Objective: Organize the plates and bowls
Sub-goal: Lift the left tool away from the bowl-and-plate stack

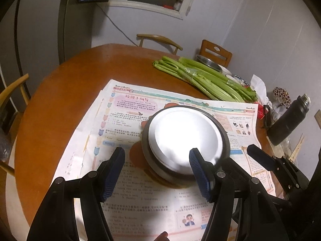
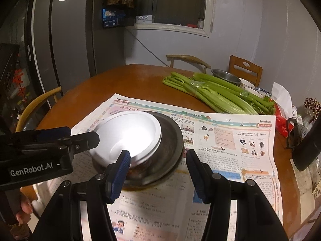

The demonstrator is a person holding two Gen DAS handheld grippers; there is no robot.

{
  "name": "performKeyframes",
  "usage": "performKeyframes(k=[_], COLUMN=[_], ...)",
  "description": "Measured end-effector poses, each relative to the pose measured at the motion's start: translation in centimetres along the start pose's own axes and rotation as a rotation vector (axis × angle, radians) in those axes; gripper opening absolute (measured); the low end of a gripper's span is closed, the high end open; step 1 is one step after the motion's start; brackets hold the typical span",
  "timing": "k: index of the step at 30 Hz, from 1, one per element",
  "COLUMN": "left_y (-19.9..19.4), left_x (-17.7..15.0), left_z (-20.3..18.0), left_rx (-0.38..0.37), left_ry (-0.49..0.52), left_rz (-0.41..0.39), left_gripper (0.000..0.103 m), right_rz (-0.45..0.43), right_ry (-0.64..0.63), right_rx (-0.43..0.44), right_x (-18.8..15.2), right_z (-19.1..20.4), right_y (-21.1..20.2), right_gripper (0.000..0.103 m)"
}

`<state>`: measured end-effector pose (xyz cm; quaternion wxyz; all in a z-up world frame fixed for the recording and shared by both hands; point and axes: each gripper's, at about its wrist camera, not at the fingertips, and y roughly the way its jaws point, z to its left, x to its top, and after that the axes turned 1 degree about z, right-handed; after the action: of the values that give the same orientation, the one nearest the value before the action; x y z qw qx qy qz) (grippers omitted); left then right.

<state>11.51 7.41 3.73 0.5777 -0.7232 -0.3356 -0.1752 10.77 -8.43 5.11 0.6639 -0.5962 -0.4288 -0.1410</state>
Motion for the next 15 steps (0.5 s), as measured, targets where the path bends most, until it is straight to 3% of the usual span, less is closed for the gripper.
performKeyframes(k=[7, 15], left_y=[-2.5, -3.5], left_x=[-3.0, -6.2], left_z=[-1.1, -2.2], left_rx=[0.058, 0.087], left_ry=[0.013, 0.041], left_rz=[-0.04, -0.02], left_gripper=[0.068, 0.068], right_rz=[-0.003, -0.003], right_ry=[0.01, 0.027], right_rx=[0.015, 0.015], right_x=[-2.6, -5.1], right_z=[-0.3, -0.7], right_y=[-2.3, -4.2], right_gripper=[0.057, 0.057])
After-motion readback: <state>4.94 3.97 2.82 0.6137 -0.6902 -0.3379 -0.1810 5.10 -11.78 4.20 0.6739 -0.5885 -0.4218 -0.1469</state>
